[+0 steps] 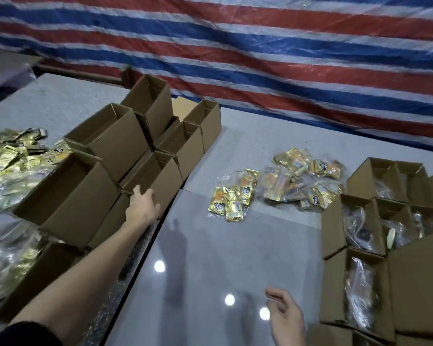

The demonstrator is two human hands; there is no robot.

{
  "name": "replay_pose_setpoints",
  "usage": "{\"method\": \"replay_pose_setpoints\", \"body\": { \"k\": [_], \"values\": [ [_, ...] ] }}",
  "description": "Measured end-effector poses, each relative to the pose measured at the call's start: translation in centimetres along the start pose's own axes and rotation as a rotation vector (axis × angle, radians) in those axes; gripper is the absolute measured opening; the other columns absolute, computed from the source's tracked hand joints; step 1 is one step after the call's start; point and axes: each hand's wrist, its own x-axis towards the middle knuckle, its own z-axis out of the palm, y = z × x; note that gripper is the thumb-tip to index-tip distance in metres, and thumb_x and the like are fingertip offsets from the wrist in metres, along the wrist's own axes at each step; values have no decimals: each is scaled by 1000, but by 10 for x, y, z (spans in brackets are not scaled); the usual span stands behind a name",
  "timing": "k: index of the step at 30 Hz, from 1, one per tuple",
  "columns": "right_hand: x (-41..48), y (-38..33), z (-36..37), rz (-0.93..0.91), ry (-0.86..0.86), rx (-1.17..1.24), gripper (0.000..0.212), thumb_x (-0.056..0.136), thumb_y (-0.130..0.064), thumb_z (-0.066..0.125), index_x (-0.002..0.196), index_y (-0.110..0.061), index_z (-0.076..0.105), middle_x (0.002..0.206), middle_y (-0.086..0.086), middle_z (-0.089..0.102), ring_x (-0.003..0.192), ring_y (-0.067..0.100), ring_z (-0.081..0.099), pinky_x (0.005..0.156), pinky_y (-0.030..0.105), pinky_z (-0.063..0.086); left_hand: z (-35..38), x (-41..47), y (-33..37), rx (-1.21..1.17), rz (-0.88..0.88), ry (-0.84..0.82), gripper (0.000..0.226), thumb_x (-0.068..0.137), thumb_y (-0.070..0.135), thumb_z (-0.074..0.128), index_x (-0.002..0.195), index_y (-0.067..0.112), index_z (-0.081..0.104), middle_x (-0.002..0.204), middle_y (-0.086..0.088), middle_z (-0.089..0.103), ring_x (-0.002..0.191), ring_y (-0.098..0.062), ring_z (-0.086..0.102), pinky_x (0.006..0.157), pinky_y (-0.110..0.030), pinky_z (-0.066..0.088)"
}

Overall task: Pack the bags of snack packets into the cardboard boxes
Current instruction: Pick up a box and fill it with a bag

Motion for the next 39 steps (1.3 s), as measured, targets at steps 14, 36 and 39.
{"method": "replay_pose_setpoints", "body": {
  "k": [14, 36, 39],
  "values": [
    [-8, -8, -17, -30, -80, -114, 28, 88, 7, 58, 87, -18, 69, 89, -5, 72, 88, 10, 66, 66, 7, 45, 16, -31, -4, -157, 241, 155, 25, 96, 3, 51, 114, -4, 67, 126, -11, 54, 111, -33, 57, 95, -39, 45],
    [-22, 4, -29, 139, 5, -156, 57, 95, -40, 61, 145, -22, 38, 141, 0, 50, 133, 19, 46, 104, 28, 37, 97, -213, 14, -289, 945, -125, 34, 85, -9, 45, 95, 11, 71, 95, 3, 64, 87, -12, 55, 77, -22, 45],
    [-17, 6, -36, 185, 9, -177, 64, 97, -27, 60, 152, -23, 27, 151, 7, 41, 138, 23, 41, 111, 34, 32, 108, -207, 23, -277, 903, -175, 40, 76, -24, 51, 87, 10, 70, 89, 4, 62, 81, -17, 55, 72, -26, 45]
  ]
}}
